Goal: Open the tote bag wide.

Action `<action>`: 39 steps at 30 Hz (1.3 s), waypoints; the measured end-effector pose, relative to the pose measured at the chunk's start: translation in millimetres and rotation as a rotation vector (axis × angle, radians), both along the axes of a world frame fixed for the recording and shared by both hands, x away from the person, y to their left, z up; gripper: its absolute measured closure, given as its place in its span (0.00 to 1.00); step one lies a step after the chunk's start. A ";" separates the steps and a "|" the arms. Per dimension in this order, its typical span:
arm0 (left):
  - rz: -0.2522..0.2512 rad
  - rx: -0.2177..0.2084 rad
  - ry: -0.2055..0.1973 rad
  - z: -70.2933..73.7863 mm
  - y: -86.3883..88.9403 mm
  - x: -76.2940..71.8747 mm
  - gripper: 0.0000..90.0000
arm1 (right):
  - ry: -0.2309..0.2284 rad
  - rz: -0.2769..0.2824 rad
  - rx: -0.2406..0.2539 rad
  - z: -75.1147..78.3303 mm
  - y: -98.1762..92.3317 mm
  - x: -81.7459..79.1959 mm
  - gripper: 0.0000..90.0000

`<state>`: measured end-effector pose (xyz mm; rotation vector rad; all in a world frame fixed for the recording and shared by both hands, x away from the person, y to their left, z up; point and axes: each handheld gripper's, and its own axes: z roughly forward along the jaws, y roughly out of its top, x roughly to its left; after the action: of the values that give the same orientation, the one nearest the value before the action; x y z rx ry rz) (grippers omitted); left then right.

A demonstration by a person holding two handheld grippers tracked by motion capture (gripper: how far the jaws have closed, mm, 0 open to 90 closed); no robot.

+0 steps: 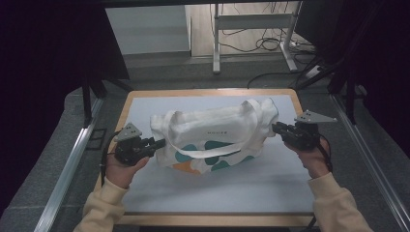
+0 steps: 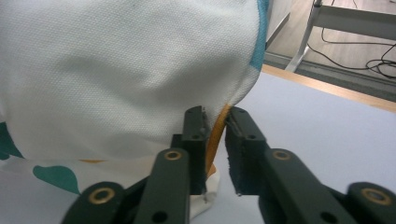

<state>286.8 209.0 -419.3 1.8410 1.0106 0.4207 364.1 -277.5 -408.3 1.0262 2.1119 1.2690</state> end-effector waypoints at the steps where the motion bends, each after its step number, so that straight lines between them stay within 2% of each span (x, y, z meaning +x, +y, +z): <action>1: -0.001 0.000 -0.002 0.1 0.1 -0.3 0.85 | -0.003 0.000 -0.001 0.0 0.8 -0.1 0.91; 13: 0.005 -0.009 -0.024 0.3 4.3 -9.5 0.88 | -0.051 0.005 -0.010 3.4 0.3 -9.9 0.96; 20: 0.000 -0.016 -0.041 -4.1 7.8 -21.6 0.89 | -0.099 0.010 0.004 0.1 -4.4 -30.2 0.96; 25: -0.005 -0.016 -0.046 -7.8 8.0 -29.5 0.89 | -0.117 0.018 -0.001 -3.7 -5.2 -40.5 0.96; 33: -0.012 -0.012 -0.043 -15.3 7.8 -36.2 0.89 | -0.118 0.030 -0.008 -11.0 -6.1 -48.0 0.96; 39: -0.019 -0.004 -0.028 -24.5 4.7 -39.6 0.90 | -0.095 0.044 -0.018 -22.3 -6.2 -52.0 0.96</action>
<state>247.2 213.8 -443.8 1.8343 0.9734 0.4317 312.1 -283.7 -430.7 0.8985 2.0802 1.2919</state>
